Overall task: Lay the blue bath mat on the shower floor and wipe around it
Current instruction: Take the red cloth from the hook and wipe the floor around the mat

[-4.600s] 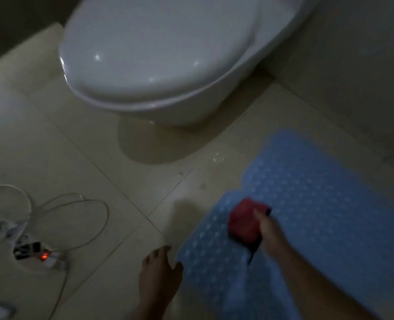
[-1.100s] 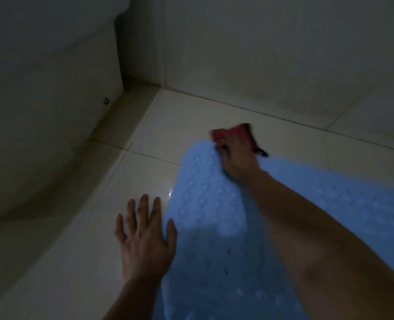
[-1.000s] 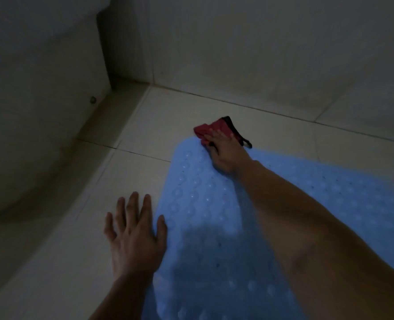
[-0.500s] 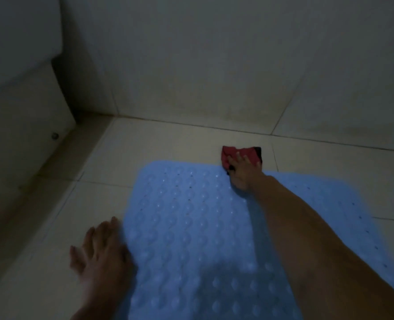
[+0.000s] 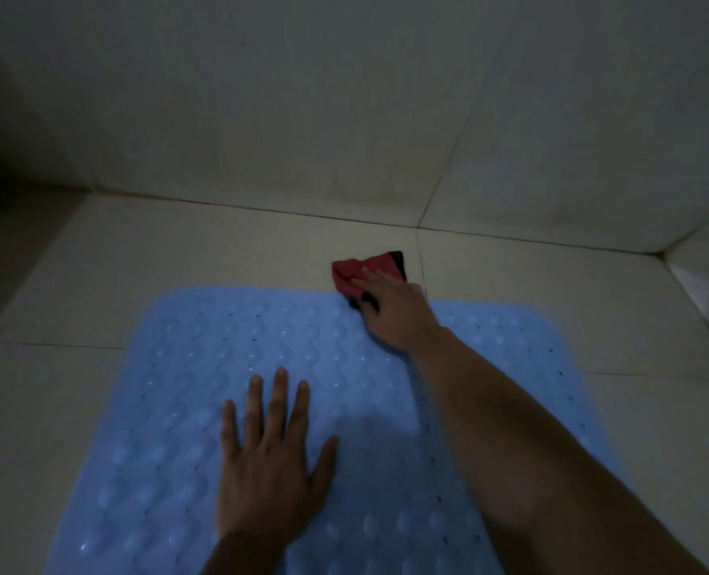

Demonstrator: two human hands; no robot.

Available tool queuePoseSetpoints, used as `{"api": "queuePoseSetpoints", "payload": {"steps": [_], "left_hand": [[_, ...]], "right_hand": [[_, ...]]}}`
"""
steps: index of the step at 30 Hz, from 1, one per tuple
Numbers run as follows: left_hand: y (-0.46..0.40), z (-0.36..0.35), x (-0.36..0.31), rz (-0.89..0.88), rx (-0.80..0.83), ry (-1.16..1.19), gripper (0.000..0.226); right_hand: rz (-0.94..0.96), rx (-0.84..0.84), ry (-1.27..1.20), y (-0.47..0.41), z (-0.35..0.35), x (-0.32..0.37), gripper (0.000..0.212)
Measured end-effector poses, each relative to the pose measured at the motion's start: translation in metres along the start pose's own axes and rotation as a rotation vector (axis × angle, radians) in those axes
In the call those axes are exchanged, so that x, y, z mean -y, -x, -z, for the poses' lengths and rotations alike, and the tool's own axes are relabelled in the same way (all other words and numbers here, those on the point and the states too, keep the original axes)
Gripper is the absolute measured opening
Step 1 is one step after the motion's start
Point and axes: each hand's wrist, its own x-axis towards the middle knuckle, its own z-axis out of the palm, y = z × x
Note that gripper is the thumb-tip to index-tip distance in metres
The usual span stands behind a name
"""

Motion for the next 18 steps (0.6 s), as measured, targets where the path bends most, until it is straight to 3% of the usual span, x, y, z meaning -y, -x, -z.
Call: {"api": "queuePoseSetpoints", "payload": {"steps": [3,6,9,12,15,18], "left_hand": [[0.001,0.001,0.0,-0.015,0.018,-0.005,0.08],[0.001,0.003,-0.001,-0.001,0.007,0.027,0.079],[-0.001,0.002,-0.002,-0.003,0.006,0.033,0.079],[0.0,0.001,0.0,-0.003,-0.026,0.017,0.08],[-0.001,0.003,-0.003,0.018,-0.055,0.033,0.081],[0.0,0.002,-0.006,0.013,-0.074,0.032,0.082]], "right_hand": [[-0.194,-0.092,0.063,0.023,0.012,-0.088,0.059],[-0.486,-0.009,0.187,0.044,0.016,-0.183,0.069],[-0.737,0.081,0.192,0.01,0.019,-0.157,0.053],[-0.565,-0.038,0.257,-0.034,0.005,-0.057,0.033],[-0.127,-0.035,-0.165,-0.034,-0.013,0.039,0.033],[-0.065,0.032,-0.202,-0.025,0.012,0.037,0.037]]}}
